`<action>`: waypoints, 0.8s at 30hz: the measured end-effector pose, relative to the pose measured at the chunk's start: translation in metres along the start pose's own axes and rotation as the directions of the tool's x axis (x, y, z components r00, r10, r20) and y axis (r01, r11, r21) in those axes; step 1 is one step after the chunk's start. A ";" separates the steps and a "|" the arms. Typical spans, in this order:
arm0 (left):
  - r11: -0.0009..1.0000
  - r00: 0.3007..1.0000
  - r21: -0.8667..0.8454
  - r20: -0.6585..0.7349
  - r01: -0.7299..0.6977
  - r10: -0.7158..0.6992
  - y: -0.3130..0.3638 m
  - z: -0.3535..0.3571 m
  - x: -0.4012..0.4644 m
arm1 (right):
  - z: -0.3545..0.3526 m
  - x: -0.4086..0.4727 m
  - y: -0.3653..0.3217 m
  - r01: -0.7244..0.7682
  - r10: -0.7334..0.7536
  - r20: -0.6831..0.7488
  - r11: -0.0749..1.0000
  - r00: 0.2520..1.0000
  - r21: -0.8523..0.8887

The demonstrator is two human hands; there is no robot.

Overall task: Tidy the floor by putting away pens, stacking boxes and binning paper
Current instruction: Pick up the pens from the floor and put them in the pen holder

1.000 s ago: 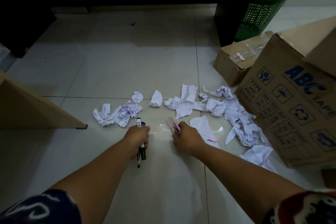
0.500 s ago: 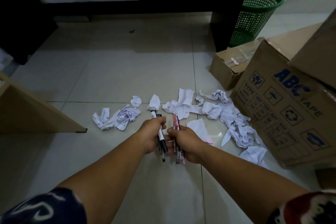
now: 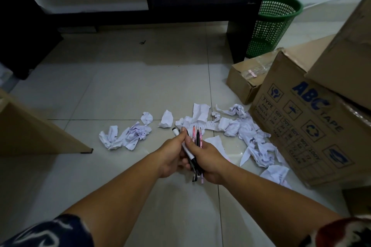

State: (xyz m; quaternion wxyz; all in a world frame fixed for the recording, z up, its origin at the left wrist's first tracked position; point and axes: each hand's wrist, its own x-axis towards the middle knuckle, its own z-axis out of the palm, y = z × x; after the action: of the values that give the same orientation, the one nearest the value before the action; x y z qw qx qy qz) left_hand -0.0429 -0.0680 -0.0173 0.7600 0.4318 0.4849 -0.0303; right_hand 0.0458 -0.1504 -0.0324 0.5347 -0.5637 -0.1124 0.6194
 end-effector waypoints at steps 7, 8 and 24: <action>0.999 0.999 0.039 0.042 0.011 -0.012 0.008 -0.004 0.008 | -0.008 -0.004 -0.010 -0.035 0.038 0.022 0.992 0.999 -0.118; 0.998 1.000 0.056 -0.008 -0.007 0.008 0.008 -0.003 0.007 | -0.009 -0.006 -0.011 -0.039 0.038 -0.007 0.990 0.999 -0.137; 0.934 0.832 0.295 -0.453 -0.199 0.321 0.091 0.048 -0.102 | 0.004 -0.101 -0.143 0.055 -0.310 -0.421 0.853 0.852 -0.518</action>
State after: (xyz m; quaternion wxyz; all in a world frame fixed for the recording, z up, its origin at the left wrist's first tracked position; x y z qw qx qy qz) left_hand -0.0198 -0.0821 0.1249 0.5507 0.5742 0.5921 0.1283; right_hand 0.0983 -0.1703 0.1333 0.4437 -0.8043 -0.1806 0.3515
